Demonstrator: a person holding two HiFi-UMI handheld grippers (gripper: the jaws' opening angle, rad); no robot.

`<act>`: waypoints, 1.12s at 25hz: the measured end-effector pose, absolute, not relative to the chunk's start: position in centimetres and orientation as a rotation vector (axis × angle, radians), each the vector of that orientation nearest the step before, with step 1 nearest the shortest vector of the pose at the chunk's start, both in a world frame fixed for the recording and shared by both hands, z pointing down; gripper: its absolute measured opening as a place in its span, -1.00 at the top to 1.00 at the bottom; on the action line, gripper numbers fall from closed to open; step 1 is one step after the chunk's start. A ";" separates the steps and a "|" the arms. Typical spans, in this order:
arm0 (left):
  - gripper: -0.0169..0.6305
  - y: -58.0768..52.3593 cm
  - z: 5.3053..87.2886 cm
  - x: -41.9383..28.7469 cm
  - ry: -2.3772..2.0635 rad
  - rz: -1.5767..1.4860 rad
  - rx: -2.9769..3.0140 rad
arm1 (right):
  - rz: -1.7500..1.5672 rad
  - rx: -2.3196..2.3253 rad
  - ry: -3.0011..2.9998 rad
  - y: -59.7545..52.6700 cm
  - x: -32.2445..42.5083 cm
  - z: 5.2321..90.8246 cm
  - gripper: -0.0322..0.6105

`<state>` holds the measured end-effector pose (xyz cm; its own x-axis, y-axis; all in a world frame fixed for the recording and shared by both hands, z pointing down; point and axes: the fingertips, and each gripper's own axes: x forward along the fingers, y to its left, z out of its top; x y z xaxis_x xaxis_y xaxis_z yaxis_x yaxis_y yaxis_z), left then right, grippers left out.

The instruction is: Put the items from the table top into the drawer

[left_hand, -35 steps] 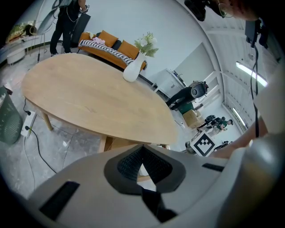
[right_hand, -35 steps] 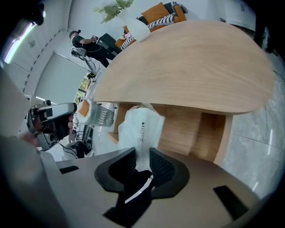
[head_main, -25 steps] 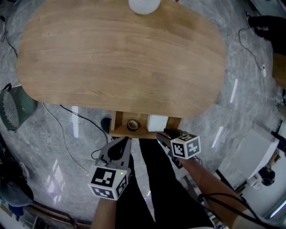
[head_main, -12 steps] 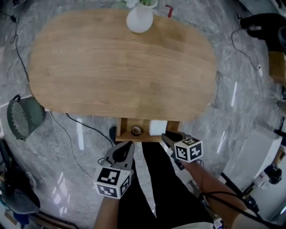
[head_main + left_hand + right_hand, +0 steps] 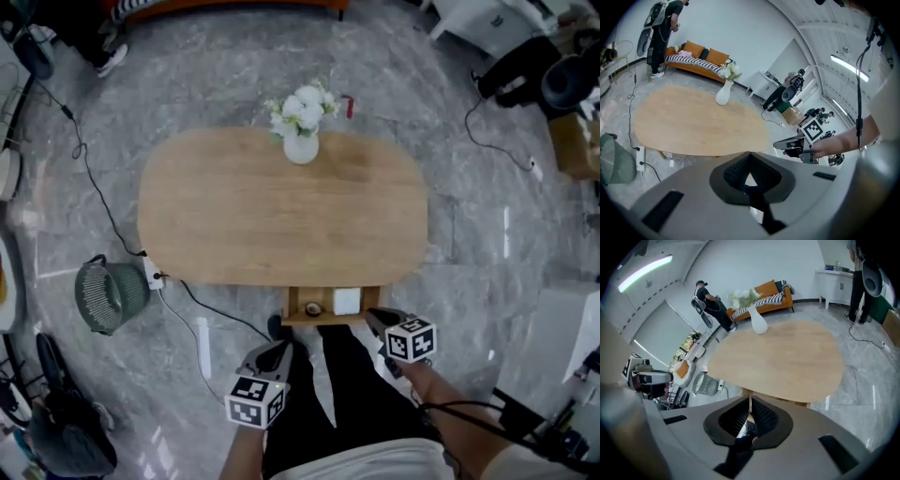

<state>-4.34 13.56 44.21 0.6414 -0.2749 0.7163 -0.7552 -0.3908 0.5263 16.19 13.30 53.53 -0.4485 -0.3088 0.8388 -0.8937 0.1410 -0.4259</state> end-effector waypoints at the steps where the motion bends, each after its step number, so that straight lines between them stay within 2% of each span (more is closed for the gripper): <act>1: 0.95 13.5 43.3 -4.7 -0.809 0.674 1.968 | 1.299 1.156 -1.859 13.1 16.1 52.5 0.77; 17: 0.94 15.6 30.1 -5.8 -0.713 0.666 2.148 | 1.228 1.267 -1.950 15.4 17.0 37.1 0.80; 28: 0.95 18.5 23.8 -6.6 -0.661 0.654 2.268 | 1.216 1.465 -2.057 18.9 17.1 28.5 0.79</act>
